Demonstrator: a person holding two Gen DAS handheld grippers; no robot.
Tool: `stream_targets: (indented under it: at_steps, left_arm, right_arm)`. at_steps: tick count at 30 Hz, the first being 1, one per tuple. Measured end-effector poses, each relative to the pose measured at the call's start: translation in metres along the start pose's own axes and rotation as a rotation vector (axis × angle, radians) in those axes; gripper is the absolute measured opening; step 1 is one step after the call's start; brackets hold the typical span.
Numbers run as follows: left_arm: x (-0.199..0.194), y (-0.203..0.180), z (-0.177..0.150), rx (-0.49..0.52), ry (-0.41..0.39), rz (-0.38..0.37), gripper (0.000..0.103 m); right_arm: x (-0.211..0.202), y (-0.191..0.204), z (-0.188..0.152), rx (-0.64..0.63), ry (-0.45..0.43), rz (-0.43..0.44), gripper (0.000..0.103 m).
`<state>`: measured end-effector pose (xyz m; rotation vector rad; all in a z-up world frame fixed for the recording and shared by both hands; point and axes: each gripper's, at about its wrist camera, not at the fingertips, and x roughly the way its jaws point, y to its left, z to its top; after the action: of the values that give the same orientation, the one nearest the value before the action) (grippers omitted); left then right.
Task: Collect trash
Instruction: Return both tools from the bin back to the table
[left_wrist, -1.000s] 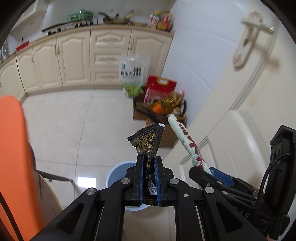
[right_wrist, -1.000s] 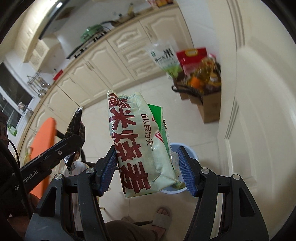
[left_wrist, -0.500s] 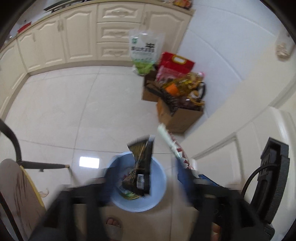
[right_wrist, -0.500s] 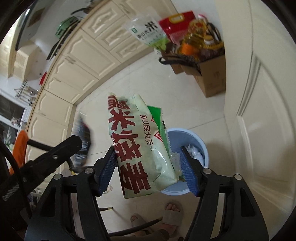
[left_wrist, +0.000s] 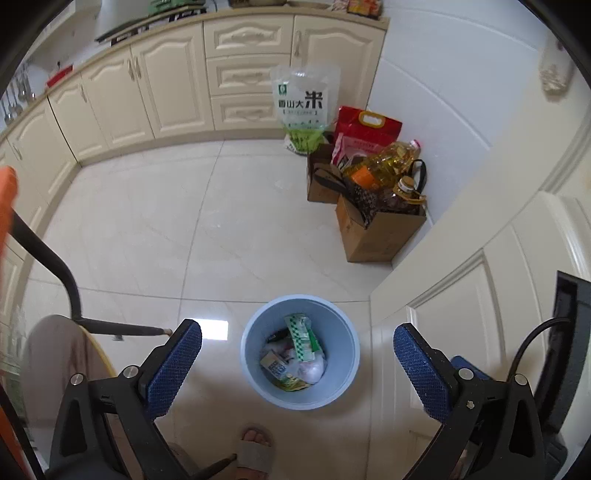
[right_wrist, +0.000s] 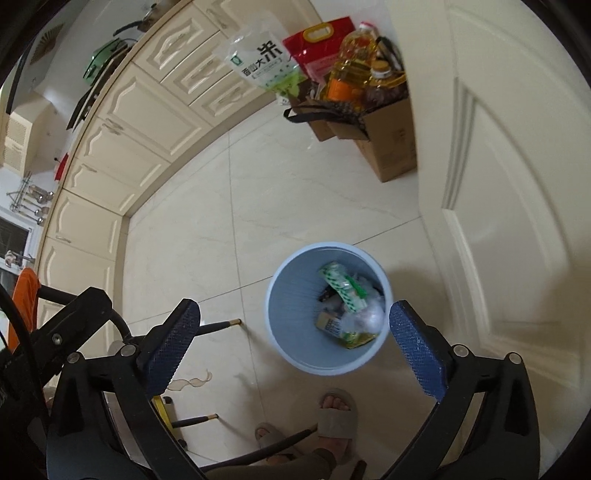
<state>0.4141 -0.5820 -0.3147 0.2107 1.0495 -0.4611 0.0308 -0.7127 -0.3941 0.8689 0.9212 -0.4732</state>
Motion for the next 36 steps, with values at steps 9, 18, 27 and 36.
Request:
stream_targets:
  at_steps: [9,18,27,36]
  left_arm:
    - [-0.103,-0.009,-0.040,0.070,-0.147,-0.042,0.102]
    - [-0.226,0.048,-0.116,0.066,-0.317,-0.039,0.102]
    - [-0.314,0.112,-0.203,-0.003,-0.449,0.019,0.102]
    - [-0.392,0.172,-0.293,-0.109,-0.545,0.105,0.102]
  right_arm:
    - [-0.092,0.023,-0.018,-0.003,-0.134,0.005,0.103]
    - [-0.186,0.078,-0.048,-0.104,-0.276,0.032,0.103]
    - [-0.245,0.169,-0.099,-0.267,-0.363,0.068,0.103]
    - [-0.280,0.275,-0.165,-0.466,-0.427,0.124,0.103]
